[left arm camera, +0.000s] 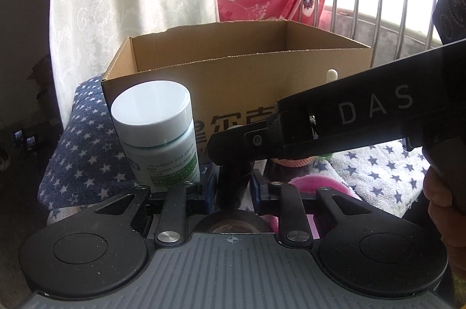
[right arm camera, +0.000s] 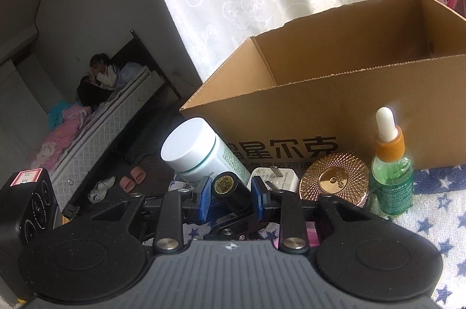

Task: Organize rigid objects
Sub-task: 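Carry the black cylinder into the box and open the right gripper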

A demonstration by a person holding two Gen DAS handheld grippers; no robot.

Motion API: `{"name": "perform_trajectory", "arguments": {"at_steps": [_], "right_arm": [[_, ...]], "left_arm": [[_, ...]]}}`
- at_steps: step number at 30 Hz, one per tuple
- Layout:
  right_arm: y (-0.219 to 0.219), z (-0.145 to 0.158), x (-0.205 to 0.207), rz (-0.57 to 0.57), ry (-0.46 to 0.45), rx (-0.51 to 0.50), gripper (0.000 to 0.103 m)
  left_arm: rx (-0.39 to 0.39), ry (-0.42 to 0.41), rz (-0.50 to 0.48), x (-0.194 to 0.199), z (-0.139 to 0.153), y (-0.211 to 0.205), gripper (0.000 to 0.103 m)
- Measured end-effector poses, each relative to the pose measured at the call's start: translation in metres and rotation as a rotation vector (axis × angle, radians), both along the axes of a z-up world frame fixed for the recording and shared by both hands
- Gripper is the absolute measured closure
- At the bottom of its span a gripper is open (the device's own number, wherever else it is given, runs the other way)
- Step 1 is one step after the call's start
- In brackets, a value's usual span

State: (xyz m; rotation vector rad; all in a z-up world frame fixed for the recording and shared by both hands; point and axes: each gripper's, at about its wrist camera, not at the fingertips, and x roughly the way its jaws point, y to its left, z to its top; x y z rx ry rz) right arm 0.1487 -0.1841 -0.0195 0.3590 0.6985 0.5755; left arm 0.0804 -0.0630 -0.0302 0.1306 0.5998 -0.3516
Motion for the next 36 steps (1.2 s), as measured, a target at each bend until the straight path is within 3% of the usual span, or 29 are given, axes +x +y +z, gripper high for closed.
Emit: {"name": "perform_trajectory", "arguments": {"at_steps": [4, 10, 14, 17, 20, 24, 30, 36], "right_arm": [[-0.001, 0.026, -0.014, 0.015, -0.051, -0.019, 0.071], [-0.006, 0.083, -0.029, 0.071, -0.173, -0.013, 0.073], [-0.006, 0.116, -0.017, 0.103, -0.225, -0.018, 0.077], [-0.003, 0.134, 0.004, 0.115, -0.232, -0.029, 0.078], [-0.002, 0.141, 0.037, 0.116, -0.183, -0.029, 0.078], [-0.005, 0.132, 0.093, 0.118, -0.047, -0.013, 0.079], [-0.011, 0.092, 0.165, 0.112, 0.196, 0.004, 0.079], [-0.012, 0.038, 0.217, 0.086, 0.413, -0.004, 0.078]], "left_arm": [[-0.014, -0.032, -0.004, -0.01, 0.019, -0.002, 0.08], [-0.021, -0.182, -0.03, -0.034, 0.07, -0.005, 0.081], [-0.003, -0.271, -0.026, -0.028, 0.104, -0.007, 0.081], [0.008, -0.276, -0.025, -0.01, 0.12, -0.01, 0.081], [0.003, -0.234, -0.026, 0.021, 0.127, -0.016, 0.081], [-0.035, -0.092, -0.036, 0.081, 0.125, -0.011, 0.081], [-0.027, 0.154, -0.046, 0.161, 0.095, -0.008, 0.081], [0.028, 0.339, -0.024, 0.205, 0.053, -0.003, 0.081]]}}
